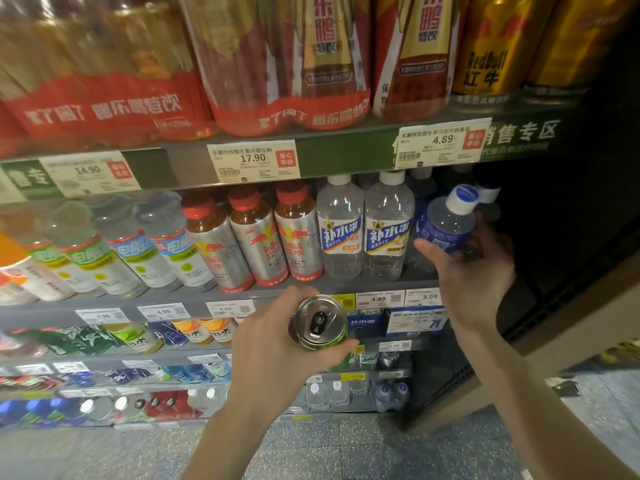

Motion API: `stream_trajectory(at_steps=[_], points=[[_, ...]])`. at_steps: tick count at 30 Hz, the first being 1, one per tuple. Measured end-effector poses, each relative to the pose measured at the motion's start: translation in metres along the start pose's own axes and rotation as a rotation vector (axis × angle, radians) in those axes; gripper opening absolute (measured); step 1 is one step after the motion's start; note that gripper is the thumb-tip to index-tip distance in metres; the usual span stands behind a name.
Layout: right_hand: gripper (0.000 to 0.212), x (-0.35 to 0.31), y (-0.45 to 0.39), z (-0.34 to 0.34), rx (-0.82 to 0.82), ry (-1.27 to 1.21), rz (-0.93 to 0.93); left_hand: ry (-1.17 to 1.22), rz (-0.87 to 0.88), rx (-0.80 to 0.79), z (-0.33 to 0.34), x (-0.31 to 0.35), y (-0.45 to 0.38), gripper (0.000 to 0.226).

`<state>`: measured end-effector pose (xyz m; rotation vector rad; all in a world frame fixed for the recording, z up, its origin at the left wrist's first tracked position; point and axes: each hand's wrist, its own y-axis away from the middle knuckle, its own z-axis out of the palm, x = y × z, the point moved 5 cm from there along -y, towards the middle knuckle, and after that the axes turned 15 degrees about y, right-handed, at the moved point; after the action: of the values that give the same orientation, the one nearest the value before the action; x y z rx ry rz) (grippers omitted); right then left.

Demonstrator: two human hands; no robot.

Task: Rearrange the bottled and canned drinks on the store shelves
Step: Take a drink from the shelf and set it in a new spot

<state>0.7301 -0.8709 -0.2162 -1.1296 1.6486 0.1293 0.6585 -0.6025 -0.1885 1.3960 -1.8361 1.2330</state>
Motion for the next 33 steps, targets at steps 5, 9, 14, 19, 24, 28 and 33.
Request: stream_trajectory(at_steps=[5, 9, 14, 19, 24, 28, 33], points=[[0.058, 0.006, 0.004, 0.011, 0.05, -0.04, -0.021, -0.003, -0.012, -0.016, -0.002, -0.002, 0.0, 0.059], [0.064, 0.023, 0.007, 0.02, 0.066, 0.028, 0.025, -0.003, -0.023, -0.007, -0.005, -0.006, 0.0, 0.058], [0.078, 0.014, 0.013, 0.02, 0.076, 0.108, -0.004, -0.019, -0.025, 0.012, -0.008, -0.006, -0.001, 0.059], [0.073, 0.002, 0.022, 0.008, 0.123, 0.169, -0.023, 0.004, -0.039, 0.013, -0.013, -0.005, -0.004, 0.057], [0.029, -0.062, 0.067, 0.009, -0.213, -0.005, -0.396, 0.014, -0.051, 0.054, -0.031, -0.004, -0.004, 0.058], [0.064, -0.104, 0.114, 0.037, -0.808, -0.172, -0.496, 0.086, -0.089, 0.084, -0.058, -0.005, 0.002, 0.06], [0.081, -0.139, 0.152, 0.061, -0.948, -0.219, -0.372, 0.103, -0.107, 0.089, -0.095, -0.007, 0.009, 0.061]])
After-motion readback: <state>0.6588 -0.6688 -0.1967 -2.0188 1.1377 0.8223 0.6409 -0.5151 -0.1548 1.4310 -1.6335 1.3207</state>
